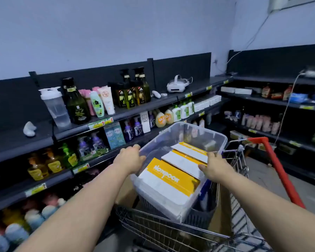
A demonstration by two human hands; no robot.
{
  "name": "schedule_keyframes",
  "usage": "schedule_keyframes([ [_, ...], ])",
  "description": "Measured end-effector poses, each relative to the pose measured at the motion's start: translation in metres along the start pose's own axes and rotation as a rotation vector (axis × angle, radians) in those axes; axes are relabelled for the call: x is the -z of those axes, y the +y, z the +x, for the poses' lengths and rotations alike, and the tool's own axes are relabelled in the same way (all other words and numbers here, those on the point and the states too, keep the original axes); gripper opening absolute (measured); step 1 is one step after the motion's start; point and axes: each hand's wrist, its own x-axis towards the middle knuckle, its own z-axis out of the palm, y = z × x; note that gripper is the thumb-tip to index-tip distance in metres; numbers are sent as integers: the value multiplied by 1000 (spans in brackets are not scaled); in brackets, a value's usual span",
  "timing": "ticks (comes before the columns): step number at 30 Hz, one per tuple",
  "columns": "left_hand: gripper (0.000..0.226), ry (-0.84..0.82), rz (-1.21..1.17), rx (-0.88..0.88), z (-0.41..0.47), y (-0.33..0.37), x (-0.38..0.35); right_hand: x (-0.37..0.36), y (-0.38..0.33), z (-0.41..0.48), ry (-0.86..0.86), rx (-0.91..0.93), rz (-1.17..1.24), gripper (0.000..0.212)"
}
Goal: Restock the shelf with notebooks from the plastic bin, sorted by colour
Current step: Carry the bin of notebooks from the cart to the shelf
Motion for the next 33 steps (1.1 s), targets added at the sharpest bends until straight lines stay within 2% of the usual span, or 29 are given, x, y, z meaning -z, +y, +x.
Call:
schedule_keyframes([
  [8,47,-157,31,-115,69,-37,-25,-34,-18,16,53,-184,50,72],
  [14,57,-165,-57,-197,90,-42,-44,-51,-15,23,85,-327,199,87],
  [19,58,-196,-157,-236,104,-55,-53,-57,-14,31,145,-388,319,84],
  [24,55,-124,-277,-209,106,-55,-58,-58,-13,31,190,-424,424,80],
  [33,54,-18,-372,-173,101,-61,-47,-45,-25,26,246,-332,466,71],
])
